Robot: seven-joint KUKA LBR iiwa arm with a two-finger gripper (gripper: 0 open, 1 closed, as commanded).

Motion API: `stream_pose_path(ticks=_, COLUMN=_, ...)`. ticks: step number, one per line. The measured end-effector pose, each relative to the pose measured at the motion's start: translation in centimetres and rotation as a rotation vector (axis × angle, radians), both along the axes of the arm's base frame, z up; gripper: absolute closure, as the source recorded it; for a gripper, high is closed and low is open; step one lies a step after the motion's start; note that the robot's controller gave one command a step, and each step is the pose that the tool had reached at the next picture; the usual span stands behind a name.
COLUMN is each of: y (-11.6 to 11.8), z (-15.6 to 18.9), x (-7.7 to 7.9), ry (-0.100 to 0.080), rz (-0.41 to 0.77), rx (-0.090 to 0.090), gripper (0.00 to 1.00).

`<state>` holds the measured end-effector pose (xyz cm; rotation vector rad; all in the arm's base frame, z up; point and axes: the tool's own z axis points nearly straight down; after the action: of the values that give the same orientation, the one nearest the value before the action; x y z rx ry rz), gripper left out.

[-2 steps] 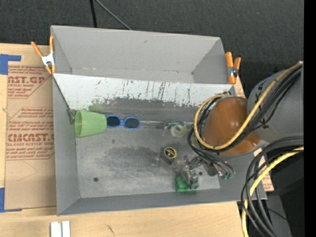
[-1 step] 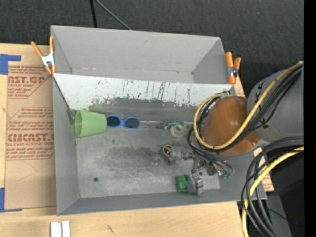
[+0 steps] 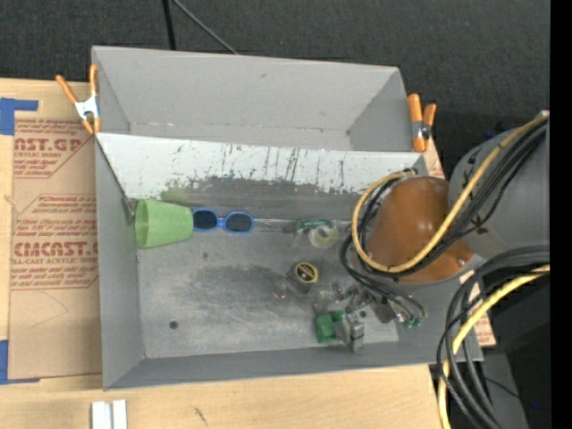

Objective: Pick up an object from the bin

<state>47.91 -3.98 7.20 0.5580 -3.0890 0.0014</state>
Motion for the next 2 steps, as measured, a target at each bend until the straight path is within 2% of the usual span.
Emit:
stream_pose_path(ticks=1, y=0.84, z=11.66, x=2.96, ry=-0.013, rz=0.071, rx=0.001, gripper=1.00)
stream_pose_path(ticks=2, y=0.83, z=11.19, x=2.72, ry=-0.002, rz=0.070, rx=0.003, gripper=0.00)
